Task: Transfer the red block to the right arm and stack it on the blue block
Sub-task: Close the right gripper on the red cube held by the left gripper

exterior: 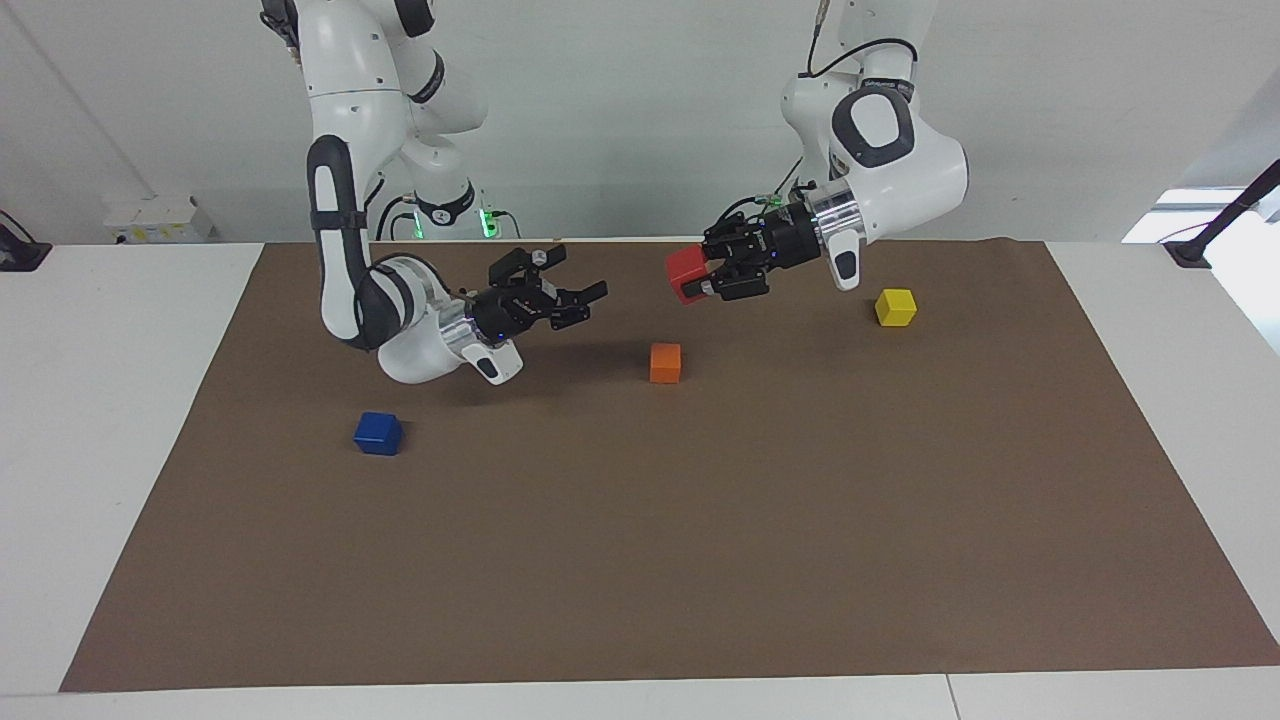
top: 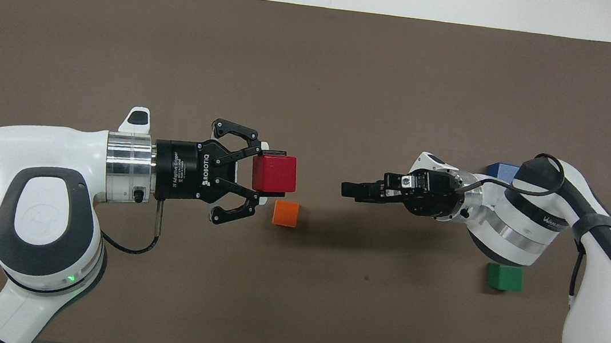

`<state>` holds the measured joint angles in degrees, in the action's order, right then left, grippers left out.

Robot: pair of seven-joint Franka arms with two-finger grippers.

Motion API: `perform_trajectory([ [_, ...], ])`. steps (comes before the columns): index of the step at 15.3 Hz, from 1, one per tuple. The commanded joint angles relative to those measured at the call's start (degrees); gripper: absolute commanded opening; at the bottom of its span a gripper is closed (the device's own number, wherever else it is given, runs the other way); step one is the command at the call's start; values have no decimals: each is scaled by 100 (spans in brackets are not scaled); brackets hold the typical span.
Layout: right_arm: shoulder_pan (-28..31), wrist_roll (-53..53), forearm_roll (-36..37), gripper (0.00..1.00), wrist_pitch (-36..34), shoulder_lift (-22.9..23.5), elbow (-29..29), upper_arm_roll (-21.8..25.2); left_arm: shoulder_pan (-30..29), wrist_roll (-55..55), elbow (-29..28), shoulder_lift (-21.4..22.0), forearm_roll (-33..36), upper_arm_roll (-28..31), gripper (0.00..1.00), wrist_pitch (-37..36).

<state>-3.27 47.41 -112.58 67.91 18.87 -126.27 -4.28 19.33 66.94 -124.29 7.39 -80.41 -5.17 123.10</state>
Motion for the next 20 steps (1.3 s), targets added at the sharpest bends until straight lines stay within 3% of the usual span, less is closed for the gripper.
perform_trajectory([
  [1, -86, 84, -264, 100, 108, -77, -108, -2, 247, 810, -113, 210, -160, -18, 0, 415],
  [15, -455, 198, -678, 100, 504, -68, -20, -11, 387, 1462, 72, 184, -168, -1038, 0, 2015],
  [20, -464, 207, -678, 100, 530, -68, -12, -11, 449, 1436, 63, 184, -168, -1047, 0, 2077],
])
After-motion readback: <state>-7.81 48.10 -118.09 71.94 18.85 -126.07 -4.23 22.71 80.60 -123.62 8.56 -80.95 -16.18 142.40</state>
